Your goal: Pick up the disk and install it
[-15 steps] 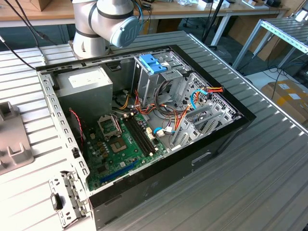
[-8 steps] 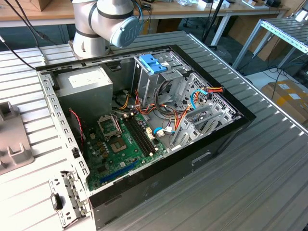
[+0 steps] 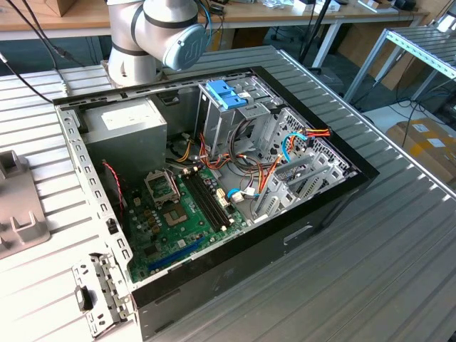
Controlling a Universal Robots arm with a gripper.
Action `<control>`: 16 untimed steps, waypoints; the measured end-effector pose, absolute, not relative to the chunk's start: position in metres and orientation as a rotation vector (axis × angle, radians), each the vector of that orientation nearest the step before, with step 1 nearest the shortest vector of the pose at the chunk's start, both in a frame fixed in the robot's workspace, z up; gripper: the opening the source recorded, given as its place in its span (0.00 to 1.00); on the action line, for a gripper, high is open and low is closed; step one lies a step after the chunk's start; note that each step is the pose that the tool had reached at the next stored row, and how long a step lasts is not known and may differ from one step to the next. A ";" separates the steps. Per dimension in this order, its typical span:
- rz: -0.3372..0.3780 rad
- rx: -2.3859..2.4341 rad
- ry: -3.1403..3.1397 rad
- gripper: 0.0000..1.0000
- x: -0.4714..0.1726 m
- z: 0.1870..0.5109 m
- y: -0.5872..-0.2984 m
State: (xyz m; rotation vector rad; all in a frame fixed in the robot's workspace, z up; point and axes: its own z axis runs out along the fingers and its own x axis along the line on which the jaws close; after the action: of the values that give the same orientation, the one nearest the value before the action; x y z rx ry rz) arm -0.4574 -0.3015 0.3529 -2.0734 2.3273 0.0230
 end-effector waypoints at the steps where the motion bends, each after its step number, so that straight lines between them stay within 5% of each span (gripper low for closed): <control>1: 0.023 -2.083 2.319 0.11 -0.457 0.353 -0.301; 16: 0.025 -2.211 2.198 0.11 -0.457 0.353 -0.301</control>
State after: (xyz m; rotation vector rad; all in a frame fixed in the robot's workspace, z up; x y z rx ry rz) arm -0.4574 -0.3015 0.3525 -2.2115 2.1977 0.0252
